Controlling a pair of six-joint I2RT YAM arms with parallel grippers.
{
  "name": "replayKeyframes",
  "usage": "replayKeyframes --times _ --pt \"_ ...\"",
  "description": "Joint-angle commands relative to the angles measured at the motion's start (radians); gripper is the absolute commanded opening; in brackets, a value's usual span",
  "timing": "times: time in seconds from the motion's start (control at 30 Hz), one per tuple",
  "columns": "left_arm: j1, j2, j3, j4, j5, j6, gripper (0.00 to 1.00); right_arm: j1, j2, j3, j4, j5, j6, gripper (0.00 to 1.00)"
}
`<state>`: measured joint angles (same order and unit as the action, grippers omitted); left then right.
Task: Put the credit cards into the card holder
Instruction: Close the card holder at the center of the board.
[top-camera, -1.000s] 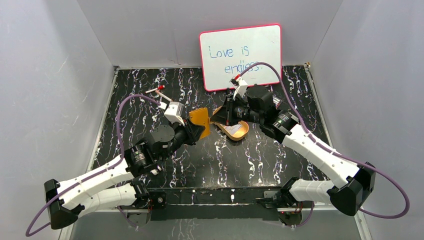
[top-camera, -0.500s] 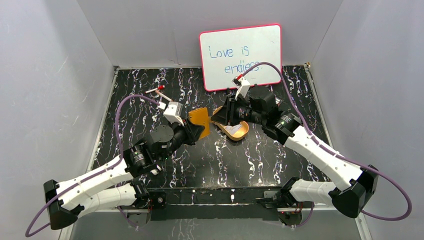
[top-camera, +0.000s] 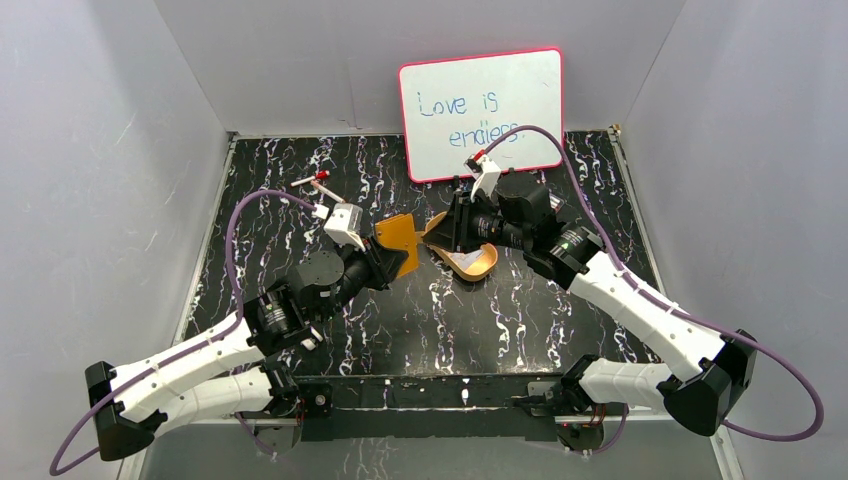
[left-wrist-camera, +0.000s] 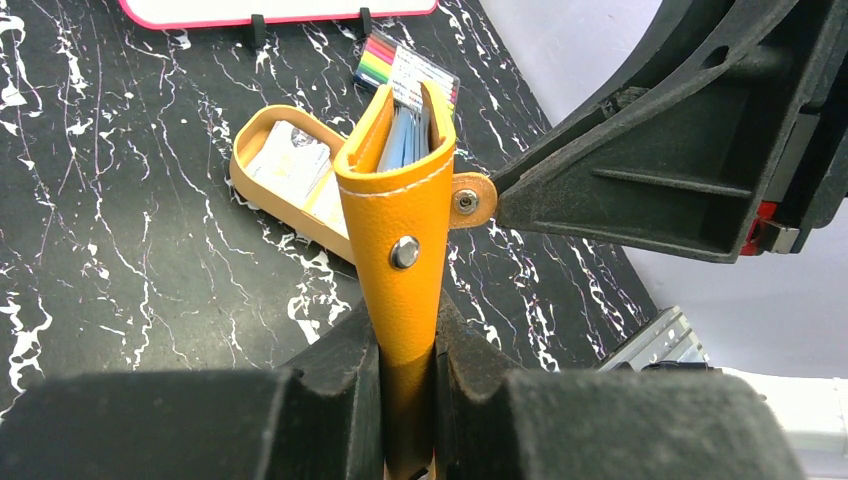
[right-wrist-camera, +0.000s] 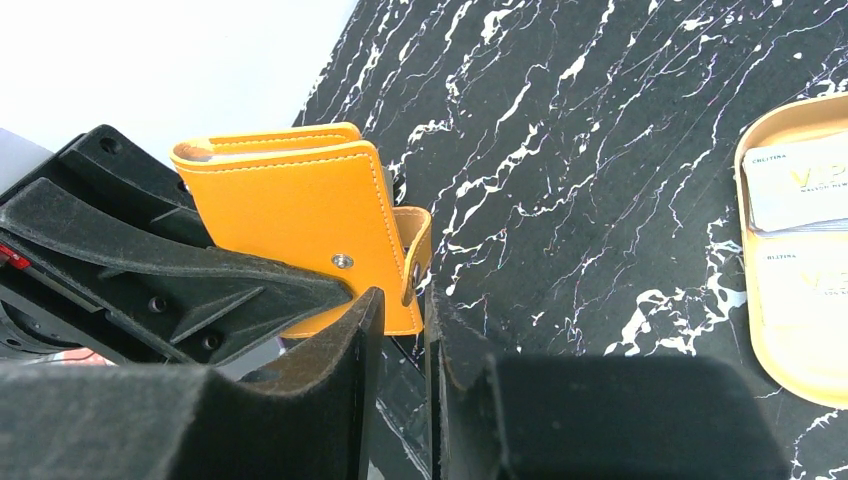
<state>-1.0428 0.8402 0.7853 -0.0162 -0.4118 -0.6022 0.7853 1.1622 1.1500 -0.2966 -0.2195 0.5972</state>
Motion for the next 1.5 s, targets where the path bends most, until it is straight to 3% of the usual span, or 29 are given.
replayKeyframes --times 0.0,1.2,1.47 --pt "-0.001 -0.029 0.037 0.024 -0.032 0.001 0.00 -0.006 -0.002 0.025 0.045 -0.014 -0.006 0.28" --pt "0.000 -0.041 0.027 0.027 -0.026 -0.007 0.00 -0.007 0.019 0.027 0.089 0.002 0.013 0.27" --pt "0.000 -0.043 0.025 0.027 -0.027 -0.007 0.00 -0.010 0.003 0.018 0.099 0.014 0.015 0.21"
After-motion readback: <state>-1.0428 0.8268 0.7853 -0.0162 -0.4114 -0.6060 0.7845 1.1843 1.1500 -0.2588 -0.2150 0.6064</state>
